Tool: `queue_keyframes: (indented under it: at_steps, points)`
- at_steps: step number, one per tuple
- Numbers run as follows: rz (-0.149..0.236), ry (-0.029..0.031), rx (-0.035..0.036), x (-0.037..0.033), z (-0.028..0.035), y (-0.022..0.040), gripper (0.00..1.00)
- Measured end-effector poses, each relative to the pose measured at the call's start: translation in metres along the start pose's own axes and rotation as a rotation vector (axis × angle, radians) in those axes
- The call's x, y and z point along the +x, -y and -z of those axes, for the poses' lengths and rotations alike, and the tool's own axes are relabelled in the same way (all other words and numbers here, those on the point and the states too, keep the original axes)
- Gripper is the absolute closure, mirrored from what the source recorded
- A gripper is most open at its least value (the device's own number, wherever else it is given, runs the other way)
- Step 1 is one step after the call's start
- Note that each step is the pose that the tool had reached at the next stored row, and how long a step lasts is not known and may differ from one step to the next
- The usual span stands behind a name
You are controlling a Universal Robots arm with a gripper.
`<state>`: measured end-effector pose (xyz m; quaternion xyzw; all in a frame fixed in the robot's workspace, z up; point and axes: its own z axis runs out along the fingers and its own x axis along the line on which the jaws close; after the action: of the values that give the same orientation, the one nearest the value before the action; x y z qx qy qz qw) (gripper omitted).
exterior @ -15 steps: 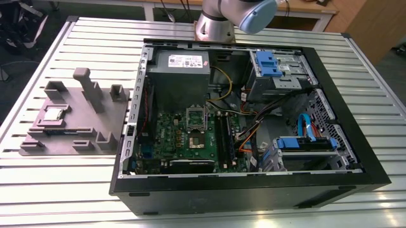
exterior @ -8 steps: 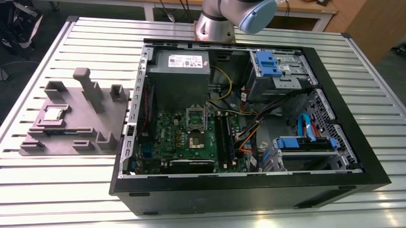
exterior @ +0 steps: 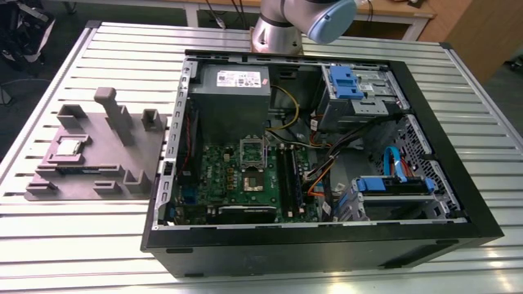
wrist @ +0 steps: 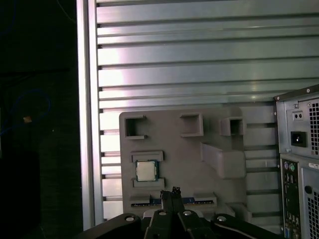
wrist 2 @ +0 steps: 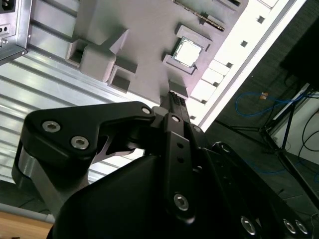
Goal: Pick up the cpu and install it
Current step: 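Reach for the cpu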
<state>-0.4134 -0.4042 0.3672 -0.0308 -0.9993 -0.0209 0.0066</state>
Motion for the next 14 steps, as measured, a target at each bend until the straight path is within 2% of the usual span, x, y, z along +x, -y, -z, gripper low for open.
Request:
queue_keyframes:
  at_steps: [3, 7, 14]
  points:
    - [0.004, -0.0001, 0.0000, 0.0001, 0.0000, 0.0000, 0.90]
    - [0.055, -0.0022, 0.0007, 0.0002, -0.0001, 0.0000, 0.90]
    - [0.056, -0.0024, 0.0008, 0.0009, -0.0001, 0.0000, 0.90]
